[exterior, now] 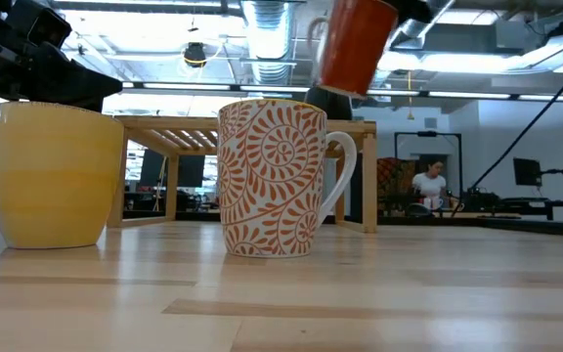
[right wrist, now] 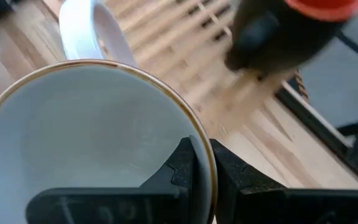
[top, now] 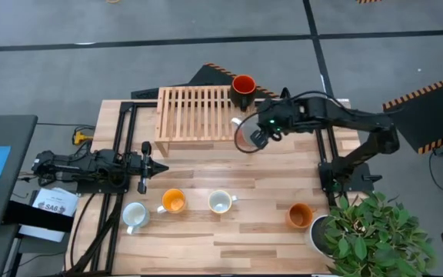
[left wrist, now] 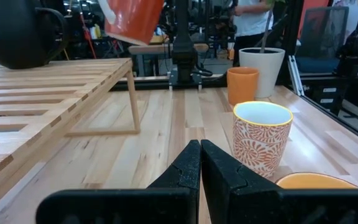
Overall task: Place coffee mugs
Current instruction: Put the orange mug on the shelf
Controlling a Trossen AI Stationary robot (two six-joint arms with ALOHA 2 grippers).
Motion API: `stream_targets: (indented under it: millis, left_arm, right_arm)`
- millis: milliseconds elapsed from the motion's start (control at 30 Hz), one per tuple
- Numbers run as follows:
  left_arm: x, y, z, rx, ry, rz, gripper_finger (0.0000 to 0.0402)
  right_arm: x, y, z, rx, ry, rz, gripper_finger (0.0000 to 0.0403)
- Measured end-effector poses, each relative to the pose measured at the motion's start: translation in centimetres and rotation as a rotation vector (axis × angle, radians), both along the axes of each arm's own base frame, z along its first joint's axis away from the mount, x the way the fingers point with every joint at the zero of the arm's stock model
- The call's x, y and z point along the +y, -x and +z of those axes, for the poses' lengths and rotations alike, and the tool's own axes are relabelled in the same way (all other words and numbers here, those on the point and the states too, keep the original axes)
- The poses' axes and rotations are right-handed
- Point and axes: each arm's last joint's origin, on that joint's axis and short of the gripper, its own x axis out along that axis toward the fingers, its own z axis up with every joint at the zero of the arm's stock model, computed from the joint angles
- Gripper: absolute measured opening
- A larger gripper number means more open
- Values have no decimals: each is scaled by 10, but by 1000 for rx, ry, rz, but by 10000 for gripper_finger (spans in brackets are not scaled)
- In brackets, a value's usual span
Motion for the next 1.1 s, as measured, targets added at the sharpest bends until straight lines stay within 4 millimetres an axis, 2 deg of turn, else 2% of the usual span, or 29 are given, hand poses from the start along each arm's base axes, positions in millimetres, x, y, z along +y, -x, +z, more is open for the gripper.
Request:
stream_targets:
  millis: [233, 400, 800, 1100]
  left_arm:
    - [0, 0, 0, 0, 0, 0, 0]
    - [0, 0, 0, 0, 0, 0, 0]
    - [0, 0, 0, 0, 0, 0, 0]
    - [0, 0, 0, 0, 0, 0, 0]
  right_arm:
    - [-9, -27, -8, 70, 24, 35, 50]
    - [-20, -37, -13, 116, 26, 20, 50]
    - [-46, -31, -12, 162, 72, -60, 52]
    - [-53, -29, -13, 182, 73, -53, 61]
